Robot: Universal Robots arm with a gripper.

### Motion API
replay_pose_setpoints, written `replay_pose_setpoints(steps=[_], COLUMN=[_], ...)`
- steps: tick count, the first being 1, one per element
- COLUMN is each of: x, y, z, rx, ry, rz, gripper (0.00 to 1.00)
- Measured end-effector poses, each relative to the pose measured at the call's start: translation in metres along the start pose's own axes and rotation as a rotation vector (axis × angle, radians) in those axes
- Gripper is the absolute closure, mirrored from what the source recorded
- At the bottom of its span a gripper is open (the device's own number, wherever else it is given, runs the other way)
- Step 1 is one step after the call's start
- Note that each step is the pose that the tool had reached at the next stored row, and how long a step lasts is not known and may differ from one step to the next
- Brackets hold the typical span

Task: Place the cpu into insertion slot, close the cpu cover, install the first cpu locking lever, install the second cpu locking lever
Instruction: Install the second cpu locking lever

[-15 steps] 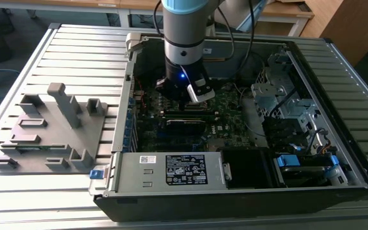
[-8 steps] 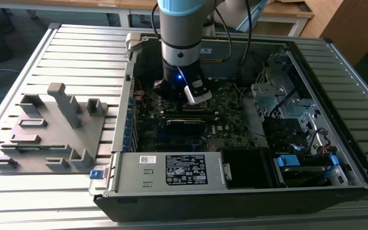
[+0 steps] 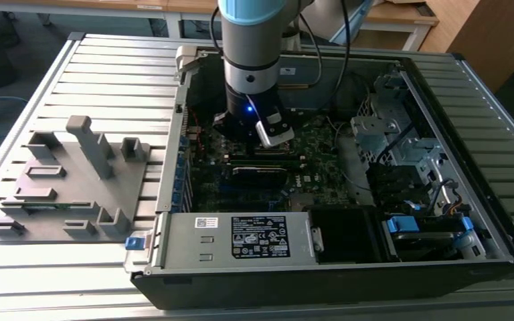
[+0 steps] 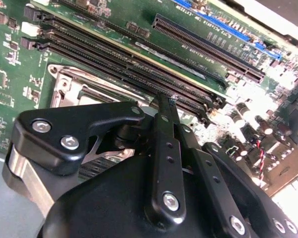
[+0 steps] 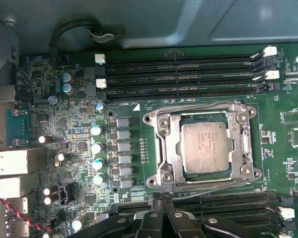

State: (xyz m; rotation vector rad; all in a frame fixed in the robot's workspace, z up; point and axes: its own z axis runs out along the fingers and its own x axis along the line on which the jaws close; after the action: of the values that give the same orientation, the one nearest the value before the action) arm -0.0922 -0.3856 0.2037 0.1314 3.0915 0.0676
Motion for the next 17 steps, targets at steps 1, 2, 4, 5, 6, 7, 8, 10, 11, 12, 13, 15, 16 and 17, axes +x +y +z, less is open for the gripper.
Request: replay_pose_setpoints(steps=[1, 2, 4, 5, 6, 7, 8, 10, 11, 12, 13, 15, 16, 17], x=[0.0002, 0.0003, 0.0004, 0.0004, 0.0004, 0.0005, 0.0004, 0.0005, 0.0005, 0.0005, 0.0005, 0.0005, 0.0005, 0.0005], y=[0.0, 0.0, -0.0001, -0.0001, 0.0, -0.0001, 0.0, 0.0, -0.0001, -0.0001, -0.0001, -0.0001, -0.0001, -0.0002], z=[0.0003, 0.0006, 0.0011, 0.0014, 0.0016, 0.0018, 0.0019, 0.0023, 0.0025, 0.0026, 0.0026, 0.0026, 0.0026, 0.0027], rx=[-0.0004, -0.0019, -0.0086, -0.0115, -0.0143, -0.0168, -0.0184, -0.02, -0.0207, -0.0208, -0.0208, -0.0208, -0.0211, -0.0252], ry=[0.0001, 0.0002, 0.0014, 0.0019, 0.0024, 0.0029, 0.0031, 0.0032, 0.0032, 0.0034, 0.0035, 0.0036, 0.0036, 0.0047], rz=[0.0, 0.0, 0.001, 0.001, 0.001, 0.001, 0.001, 0.001, 0.001, 0.001, 0.001, 0.001, 0.001, 0.001], gripper=[0.9, 0.9, 0.9, 0.9, 0.9, 0.9, 0.9, 0.9, 0.9, 0.9, 0.9, 0.9, 0.9, 0.9])
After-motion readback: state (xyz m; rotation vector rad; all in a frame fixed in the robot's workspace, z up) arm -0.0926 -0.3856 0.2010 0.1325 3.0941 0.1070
